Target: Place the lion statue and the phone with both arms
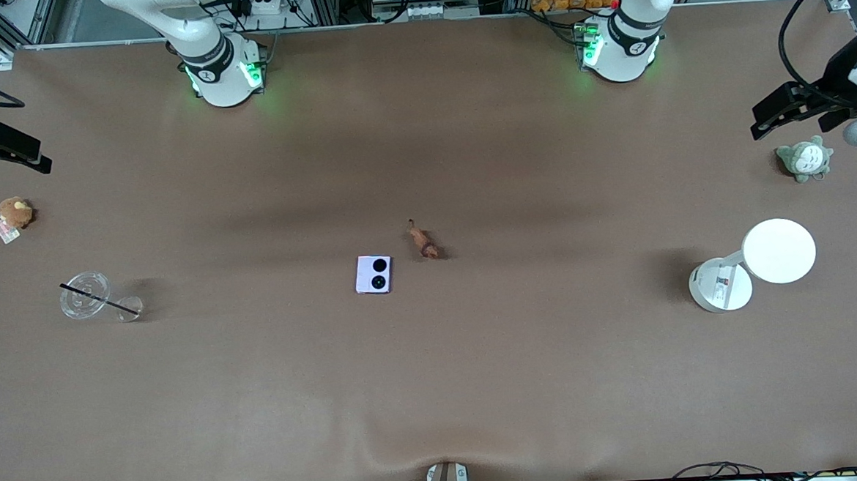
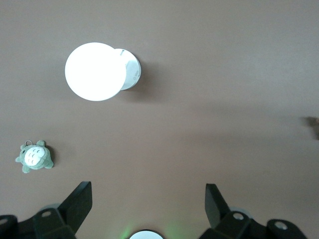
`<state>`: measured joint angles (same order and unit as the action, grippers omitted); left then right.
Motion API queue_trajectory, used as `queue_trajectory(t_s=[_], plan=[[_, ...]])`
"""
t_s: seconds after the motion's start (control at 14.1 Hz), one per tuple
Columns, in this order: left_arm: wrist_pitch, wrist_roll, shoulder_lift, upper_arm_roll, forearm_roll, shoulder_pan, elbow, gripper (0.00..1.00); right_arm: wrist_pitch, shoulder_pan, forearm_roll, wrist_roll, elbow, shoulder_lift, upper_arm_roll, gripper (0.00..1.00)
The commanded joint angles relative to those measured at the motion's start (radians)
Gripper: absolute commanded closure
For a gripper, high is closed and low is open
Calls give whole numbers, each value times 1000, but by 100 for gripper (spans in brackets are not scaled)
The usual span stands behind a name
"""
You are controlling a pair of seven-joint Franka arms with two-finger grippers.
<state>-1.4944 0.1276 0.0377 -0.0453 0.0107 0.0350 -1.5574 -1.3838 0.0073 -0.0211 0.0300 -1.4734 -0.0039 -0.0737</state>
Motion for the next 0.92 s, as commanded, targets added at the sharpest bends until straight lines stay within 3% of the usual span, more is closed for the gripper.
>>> queue_trajectory(t_s=[0.0,0.85], plan=[[9,-2,-13,-19,-3,3,23,0,5,-10,1,-5,2,-13,12,0],[16,9,-84,-27,-9,3,57,0,2,-10,-2,-5,2,-10,11,0]])
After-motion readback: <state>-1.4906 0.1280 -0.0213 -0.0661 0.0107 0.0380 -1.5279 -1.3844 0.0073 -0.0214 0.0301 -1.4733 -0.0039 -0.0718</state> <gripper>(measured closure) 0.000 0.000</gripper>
